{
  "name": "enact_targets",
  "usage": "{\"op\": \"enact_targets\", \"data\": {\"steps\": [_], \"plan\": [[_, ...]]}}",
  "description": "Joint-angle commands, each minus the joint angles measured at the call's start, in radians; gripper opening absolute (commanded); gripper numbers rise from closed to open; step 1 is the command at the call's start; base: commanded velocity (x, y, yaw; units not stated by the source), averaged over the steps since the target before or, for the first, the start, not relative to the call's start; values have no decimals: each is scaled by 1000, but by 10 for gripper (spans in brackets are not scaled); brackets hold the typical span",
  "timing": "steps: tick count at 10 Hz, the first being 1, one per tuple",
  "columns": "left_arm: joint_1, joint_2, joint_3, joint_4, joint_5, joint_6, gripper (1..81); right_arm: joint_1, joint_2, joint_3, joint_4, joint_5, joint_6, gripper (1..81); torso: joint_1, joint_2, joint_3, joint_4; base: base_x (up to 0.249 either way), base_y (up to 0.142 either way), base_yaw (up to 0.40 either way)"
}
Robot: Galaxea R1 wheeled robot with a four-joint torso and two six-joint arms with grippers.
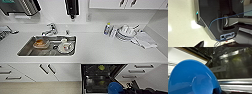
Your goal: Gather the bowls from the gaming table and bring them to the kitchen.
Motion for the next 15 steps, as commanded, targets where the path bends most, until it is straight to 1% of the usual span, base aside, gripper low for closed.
{"op": "enact_targets", "data": {"steps": [1, 2, 4, 7, 8, 9, 10, 11, 12, 14, 15], "plan": [[177, 246, -350, -79, -373, -9, 811, 136, 47, -47, 78, -63, 1, 10, 0, 0, 0, 0, 0, 0, 0], [188, 261, -353, -78, -367, -8, 811, 149, 96, -91, 70, -68, 1, 10, 0, 0, 0, 0, 0, 0, 0], [214, 261, -353, -78, -365, -8, 811, 161, 194, -188, 70, -94, 1, 10, 0, 0, 0, 0, 0, 0, 0], [233, 278, -353, -79, -360, -6, 811, 173, 292, -283, 69, -108, 0, 10, 0, 0, 0, 0, 0, 0, 0], [234, 284, -355, -78, -357, -2, 811, 186, 302, -289, 70, -108, 0, 10, 0, 0, 0, 0, 0, 0, 0], [234, 299, -358, -78, -327, 6, 811, 195, 311, -302, 75, -109, 0, 10, 0, 0, 0, 0, 0, 0, 0], [234, 313, -358, -78, -292, 12, 811, 203, 322, -317, 78, -137, 0, 10, 0, 0, 0, 0, 0, 0, 0], [236, 319, -358, -76, -284, 14, 811, 203, 331, -325, 76, -151, 0, 10, 0, 0, 0, 0, 0, 0, 0], [236, 324, -358, -74, -282, 14, 811, 196, 335, -329, 75, -151, 0, 10, 0, 0, 0, 0, 0, 0, 0], [236, 338, -358, -70, -264, 27, 811, 204, 323, -337, 84, -152, 1, 10, 0, 0, 0, 0, 0, 0, 0], [236, 347, -358, -68, -247, 32, 811, 233, 322, -351, 96, -179, 4, 811, 0, 0, 0, 0, 0, 0, 0]]}}
